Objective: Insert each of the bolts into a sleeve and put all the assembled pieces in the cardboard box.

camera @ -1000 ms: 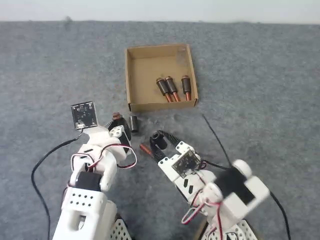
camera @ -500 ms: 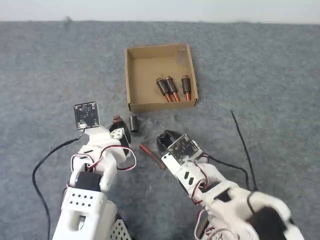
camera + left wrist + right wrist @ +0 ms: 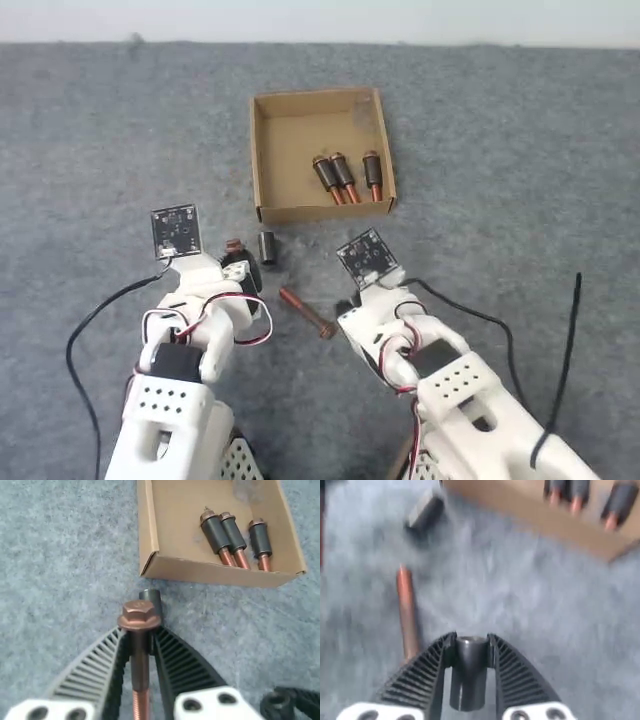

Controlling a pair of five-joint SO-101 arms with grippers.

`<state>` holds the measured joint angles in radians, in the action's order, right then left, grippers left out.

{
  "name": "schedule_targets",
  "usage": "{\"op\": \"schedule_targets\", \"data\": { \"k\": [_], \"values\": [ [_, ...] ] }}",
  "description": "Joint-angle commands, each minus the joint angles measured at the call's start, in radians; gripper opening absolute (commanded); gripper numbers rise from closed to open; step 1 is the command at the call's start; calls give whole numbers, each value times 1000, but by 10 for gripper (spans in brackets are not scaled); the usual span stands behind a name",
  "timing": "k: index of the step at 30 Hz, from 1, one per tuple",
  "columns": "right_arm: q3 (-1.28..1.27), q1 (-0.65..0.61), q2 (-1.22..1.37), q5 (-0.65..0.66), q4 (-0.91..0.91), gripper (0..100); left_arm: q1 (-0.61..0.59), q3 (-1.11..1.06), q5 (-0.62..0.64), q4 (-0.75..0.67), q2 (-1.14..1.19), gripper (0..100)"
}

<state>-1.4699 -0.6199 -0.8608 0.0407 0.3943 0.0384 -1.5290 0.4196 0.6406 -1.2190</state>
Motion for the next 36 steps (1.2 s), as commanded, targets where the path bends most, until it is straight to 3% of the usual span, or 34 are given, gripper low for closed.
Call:
{"op": "schedule_targets", "data": {
  "k": [1,7,14,27,33,36],
  "values": [
    [89,41,-44,-21,81,6,-5,70,-29,3,-21,12],
    [135,85,-42,-41,139,6,-5,84,-29,5,15,12],
    [176,119,-8,-41,159,6,-5,220,-31,0,322,12],
    [496,236,490,-81,220,12,-6,274,-86,-2,442,12],
    [588,249,498,52,415,128,-6,274,-86,-2,443,12],
    [595,275,496,52,432,147,-6,274,-86,-2,448,12]
  ]
}}
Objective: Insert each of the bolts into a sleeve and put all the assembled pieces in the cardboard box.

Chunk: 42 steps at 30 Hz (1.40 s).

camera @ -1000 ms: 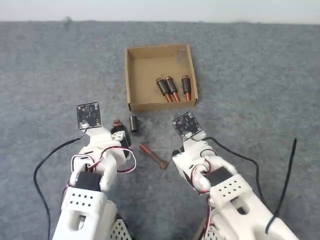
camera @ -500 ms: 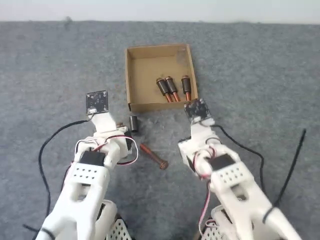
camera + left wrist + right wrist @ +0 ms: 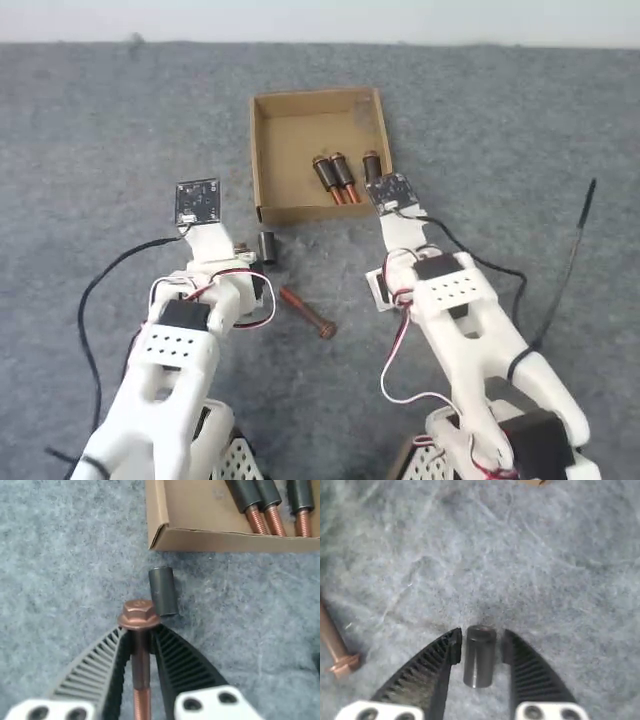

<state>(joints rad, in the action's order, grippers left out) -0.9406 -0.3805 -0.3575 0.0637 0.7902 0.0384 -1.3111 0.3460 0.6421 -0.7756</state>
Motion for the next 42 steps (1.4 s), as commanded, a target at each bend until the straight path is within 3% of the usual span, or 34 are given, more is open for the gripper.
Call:
{"op": "schedule_targets", "data": {
  "k": [1,11,21,27,42],
  "values": [
    [68,48,-7,29,36,147,-6,56,-12,-3,5,12],
    [69,65,-77,35,145,147,-8,56,-14,-3,6,12],
    [52,61,22,40,50,134,-8,56,-14,-3,6,12],
    [106,62,131,103,47,95,-8,56,-14,-3,6,12],
    [158,44,249,107,56,90,-8,53,-48,-3,6,12]
  ]
}}
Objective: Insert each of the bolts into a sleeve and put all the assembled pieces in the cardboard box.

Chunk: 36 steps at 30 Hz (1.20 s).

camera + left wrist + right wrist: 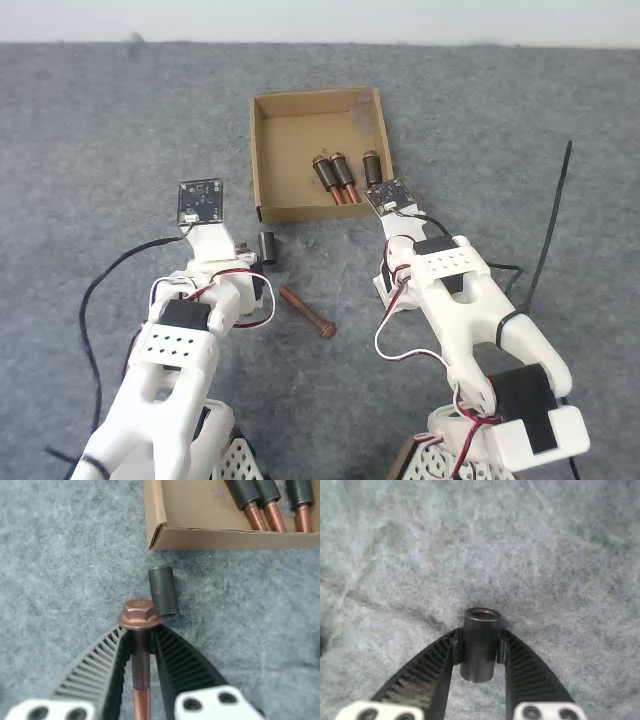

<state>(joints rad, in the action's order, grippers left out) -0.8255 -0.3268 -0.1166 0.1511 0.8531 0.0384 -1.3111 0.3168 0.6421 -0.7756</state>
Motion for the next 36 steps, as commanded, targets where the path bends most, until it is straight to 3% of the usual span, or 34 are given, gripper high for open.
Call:
{"op": "schedule_targets", "data": {
  "k": [1,5,13,29,36],
  "values": [
    [44,-10,15,20,-7,88,-8,53,-18,-3,6,12],
    [44,-8,8,14,-7,0,-8,53,-18,-3,6,12],
    [44,-1,-74,11,19,6,-48,10,-15,-107,8,12],
    [55,-42,-87,12,-386,6,-54,-19,-14,-153,8,12],
    [80,-116,-157,12,-177,6,-55,-36,-17,-201,8,12]
  ]
}}
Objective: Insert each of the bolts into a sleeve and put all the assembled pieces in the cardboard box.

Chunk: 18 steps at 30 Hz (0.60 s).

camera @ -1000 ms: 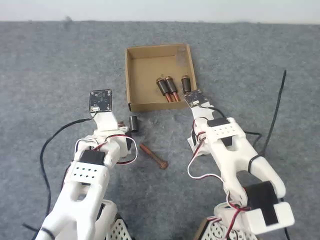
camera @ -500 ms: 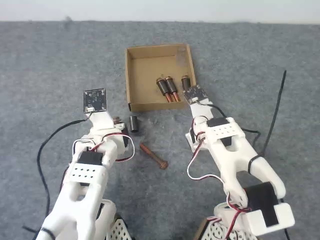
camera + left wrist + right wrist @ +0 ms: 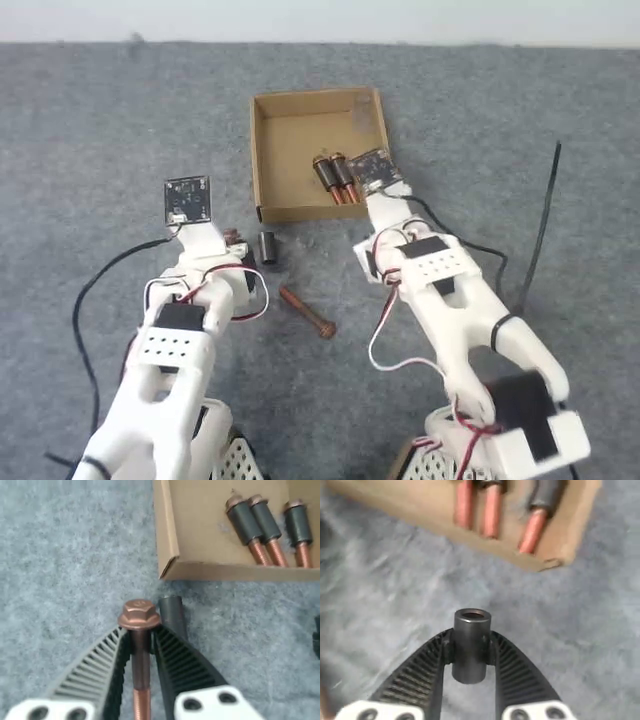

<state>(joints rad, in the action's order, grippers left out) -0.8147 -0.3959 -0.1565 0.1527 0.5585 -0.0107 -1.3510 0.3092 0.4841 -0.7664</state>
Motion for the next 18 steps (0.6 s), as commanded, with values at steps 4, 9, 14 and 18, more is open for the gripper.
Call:
{"op": "schedule_targets", "data": {
  "k": [4,9,14,18],
  "values": [
    [72,-53,-183,11,142,6,-6,4,-9,-43,-2,12],
    [57,-59,-205,9,-18,6,-6,4,-9,-43,-2,12],
    [-91,-88,-199,8,-440,6,-8,4,-11,-43,-2,12],
    [-252,-151,-199,8,-851,6,-8,4,-9,-43,-2,12]
  ]
}}
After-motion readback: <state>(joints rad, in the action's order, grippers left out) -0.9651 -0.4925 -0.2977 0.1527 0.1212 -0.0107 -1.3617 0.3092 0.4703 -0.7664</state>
